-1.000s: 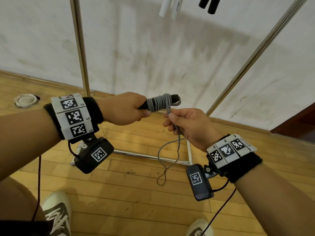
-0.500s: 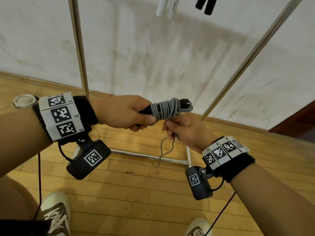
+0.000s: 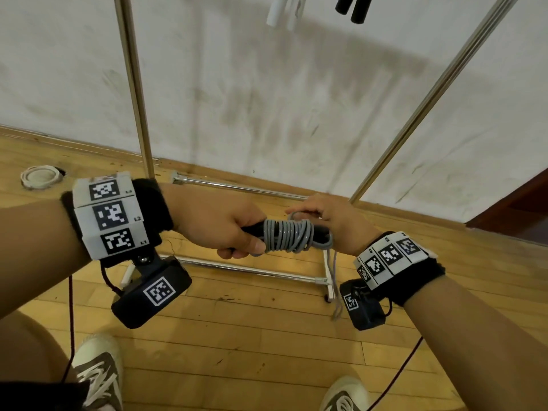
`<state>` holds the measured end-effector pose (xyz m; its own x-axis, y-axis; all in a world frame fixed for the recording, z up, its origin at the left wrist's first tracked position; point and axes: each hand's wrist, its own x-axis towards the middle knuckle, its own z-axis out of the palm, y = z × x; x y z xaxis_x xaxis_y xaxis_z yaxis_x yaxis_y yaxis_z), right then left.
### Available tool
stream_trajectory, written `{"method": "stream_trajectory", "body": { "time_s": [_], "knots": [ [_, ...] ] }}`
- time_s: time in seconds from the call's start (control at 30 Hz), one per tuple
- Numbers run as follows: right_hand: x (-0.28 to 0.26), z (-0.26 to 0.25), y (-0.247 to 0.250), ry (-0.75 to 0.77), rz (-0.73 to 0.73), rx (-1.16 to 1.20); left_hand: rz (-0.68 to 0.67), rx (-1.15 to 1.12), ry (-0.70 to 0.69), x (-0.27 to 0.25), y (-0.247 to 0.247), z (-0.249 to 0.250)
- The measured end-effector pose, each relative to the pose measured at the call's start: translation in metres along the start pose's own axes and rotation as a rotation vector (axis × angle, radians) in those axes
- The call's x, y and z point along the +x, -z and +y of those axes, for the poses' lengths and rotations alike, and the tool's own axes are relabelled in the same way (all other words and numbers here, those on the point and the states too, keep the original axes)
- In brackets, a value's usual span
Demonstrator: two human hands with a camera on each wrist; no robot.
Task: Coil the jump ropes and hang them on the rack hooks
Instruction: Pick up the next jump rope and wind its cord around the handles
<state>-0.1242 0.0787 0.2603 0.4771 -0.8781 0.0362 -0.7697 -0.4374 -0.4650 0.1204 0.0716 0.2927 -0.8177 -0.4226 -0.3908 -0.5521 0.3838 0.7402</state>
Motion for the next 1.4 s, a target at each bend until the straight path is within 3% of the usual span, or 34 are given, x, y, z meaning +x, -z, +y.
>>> {"method": "stream_trajectory", "body": {
  "time_s": [0.1, 0.23, 0.4, 0.6, 0.77, 0.97, 1.1, 1.23, 1.4],
  "knots": [
    [0.0, 0.007, 0.001, -0.137, 0.074, -0.034, 0.0, 0.035, 0.055, 0.005, -0.004, -0.004],
    [0.005, 0.003, 0.003, -0.19, 0.13, 0.054, 0.058, 0.167, 0.146, 0.012, -0.003, -0.012],
    [0.011, -0.014, 0.006, -0.316, 0.084, 0.618, 0.204, 0.259, 0.203, 0.019, 0.001, -0.02],
    [0.008, -0.028, -0.001, -0.262, 0.088, 0.784, 0.486, 0.142, 0.16, 0.021, 0.011, -0.019],
    [0.005, -0.032, -0.01, -0.262, 0.178, 0.848, 0.588, -0.007, 0.082, 0.018, 0.015, -0.014],
    [0.002, -0.027, -0.016, -0.307, 0.154, 0.724, 0.512, -0.101, -0.011, 0.007, 0.015, -0.005],
    [0.001, -0.023, -0.023, -0.201, 0.092, 0.731, 0.449, -0.087, -0.028, 0.002, 0.016, -0.004],
    [-0.002, -0.015, -0.025, -0.187, 0.036, 0.777, 0.297, -0.108, -0.093, 0.0, 0.01, -0.002],
    [-0.003, -0.005, -0.026, -0.186, 0.03, 0.663, 0.148, -0.075, -0.128, -0.004, 0.007, 0.001]
  ]
}}
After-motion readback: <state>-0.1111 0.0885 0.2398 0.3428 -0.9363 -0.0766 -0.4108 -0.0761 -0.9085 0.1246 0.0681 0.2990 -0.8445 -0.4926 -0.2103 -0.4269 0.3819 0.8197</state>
